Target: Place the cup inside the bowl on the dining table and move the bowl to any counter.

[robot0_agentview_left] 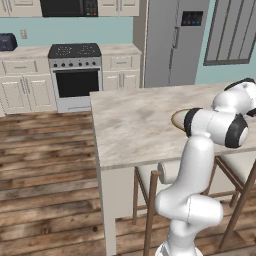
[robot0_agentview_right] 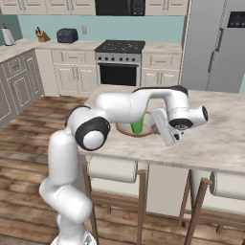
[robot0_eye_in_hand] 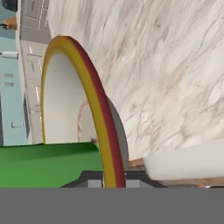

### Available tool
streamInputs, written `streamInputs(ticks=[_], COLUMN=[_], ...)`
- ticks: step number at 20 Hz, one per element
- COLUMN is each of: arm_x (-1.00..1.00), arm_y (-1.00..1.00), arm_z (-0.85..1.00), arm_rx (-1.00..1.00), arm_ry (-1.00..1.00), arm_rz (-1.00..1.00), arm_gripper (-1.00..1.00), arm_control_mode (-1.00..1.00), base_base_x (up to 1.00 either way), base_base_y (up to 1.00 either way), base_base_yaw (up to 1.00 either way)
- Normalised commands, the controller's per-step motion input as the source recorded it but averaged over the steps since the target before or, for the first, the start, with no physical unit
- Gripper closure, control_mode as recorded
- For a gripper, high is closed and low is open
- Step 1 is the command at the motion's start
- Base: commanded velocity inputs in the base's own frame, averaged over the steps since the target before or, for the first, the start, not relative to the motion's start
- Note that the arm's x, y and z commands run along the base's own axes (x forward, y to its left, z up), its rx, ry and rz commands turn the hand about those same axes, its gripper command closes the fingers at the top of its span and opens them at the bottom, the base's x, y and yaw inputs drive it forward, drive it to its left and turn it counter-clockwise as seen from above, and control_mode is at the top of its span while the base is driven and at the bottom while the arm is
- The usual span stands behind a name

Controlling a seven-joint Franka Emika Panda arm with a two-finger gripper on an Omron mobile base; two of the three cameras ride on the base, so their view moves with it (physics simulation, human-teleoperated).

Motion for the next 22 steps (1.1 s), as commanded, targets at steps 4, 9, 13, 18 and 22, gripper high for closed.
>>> streamInputs(ticks=[4,9,13,18,22], arm_x=[-0.42,-0.41,-0.37,-0.29,-0.26], arm_y=[0.29,0.37,0.46,0.54,0.49], arm_z=[0.11,0.08,0.08,0.05,0.01], arm_rx=[0.01,0.00,0.00,0.00,0.00], arm_ry=[-0.01,-0.01,-0.02,-0.01,0.00], arm_rz=[0.02,0.01,0.01,0.00,0.00], arm_gripper=[1.00,1.00,1.00,1.00,1.00], arm_control_mode=[-1.00,-1.00,-1.00,-1.00,-1.00], base_base_x=[0.00,0.00,0.00,0.00,0.00], base_base_y=[0.00,0.00,0.00,0.00,0.00], base_base_yaw=[0.00,0.00,0.00,0.00,0.00])
